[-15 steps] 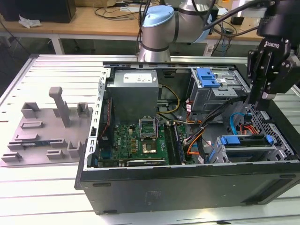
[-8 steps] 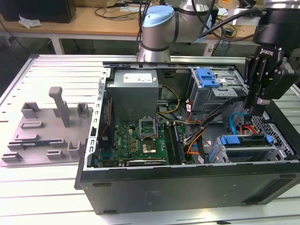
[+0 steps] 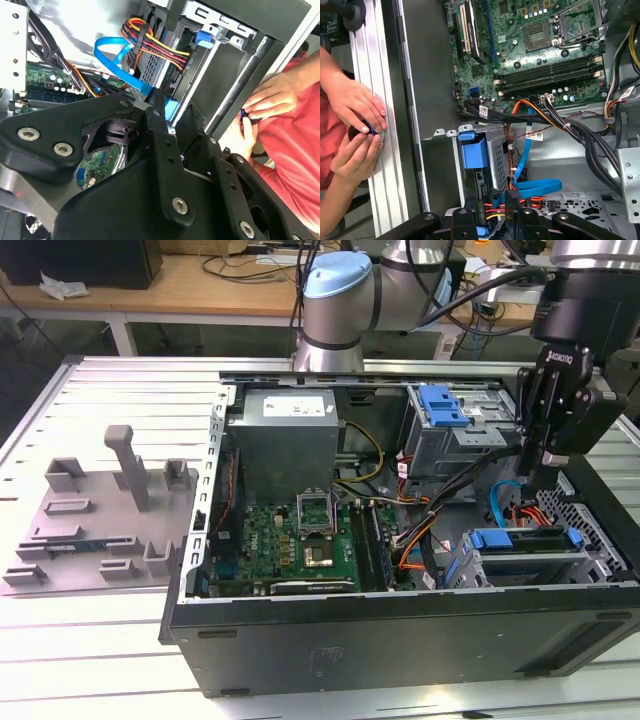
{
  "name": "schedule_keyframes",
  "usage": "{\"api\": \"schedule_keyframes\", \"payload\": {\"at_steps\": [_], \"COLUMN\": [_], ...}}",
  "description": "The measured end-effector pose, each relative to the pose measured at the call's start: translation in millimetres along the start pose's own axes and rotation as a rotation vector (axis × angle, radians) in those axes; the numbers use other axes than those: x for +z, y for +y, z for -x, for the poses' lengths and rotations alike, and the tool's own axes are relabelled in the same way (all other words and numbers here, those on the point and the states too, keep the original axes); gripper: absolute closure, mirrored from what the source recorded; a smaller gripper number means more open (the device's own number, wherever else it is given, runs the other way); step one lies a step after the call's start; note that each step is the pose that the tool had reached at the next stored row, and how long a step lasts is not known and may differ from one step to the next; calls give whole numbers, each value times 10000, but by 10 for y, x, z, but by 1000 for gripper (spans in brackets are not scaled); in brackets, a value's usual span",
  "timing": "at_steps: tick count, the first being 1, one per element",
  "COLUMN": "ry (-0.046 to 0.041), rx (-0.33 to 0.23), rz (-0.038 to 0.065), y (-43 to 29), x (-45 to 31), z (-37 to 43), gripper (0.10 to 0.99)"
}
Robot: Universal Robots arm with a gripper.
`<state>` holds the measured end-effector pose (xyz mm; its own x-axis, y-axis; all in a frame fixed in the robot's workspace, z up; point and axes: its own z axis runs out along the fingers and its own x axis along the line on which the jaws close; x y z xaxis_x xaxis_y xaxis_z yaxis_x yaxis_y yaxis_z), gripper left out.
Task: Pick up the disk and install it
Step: 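Insert the second disk wire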
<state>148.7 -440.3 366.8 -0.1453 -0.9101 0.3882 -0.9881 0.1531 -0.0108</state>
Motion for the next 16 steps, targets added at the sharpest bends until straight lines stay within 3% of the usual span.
{"api": "schedule_keyframes", "payload": {"at_steps": [16], "ry": [0], "rx": [10], "rz": [4], "y": [1], "x": [90], "z": [38], "gripper": [725]}}
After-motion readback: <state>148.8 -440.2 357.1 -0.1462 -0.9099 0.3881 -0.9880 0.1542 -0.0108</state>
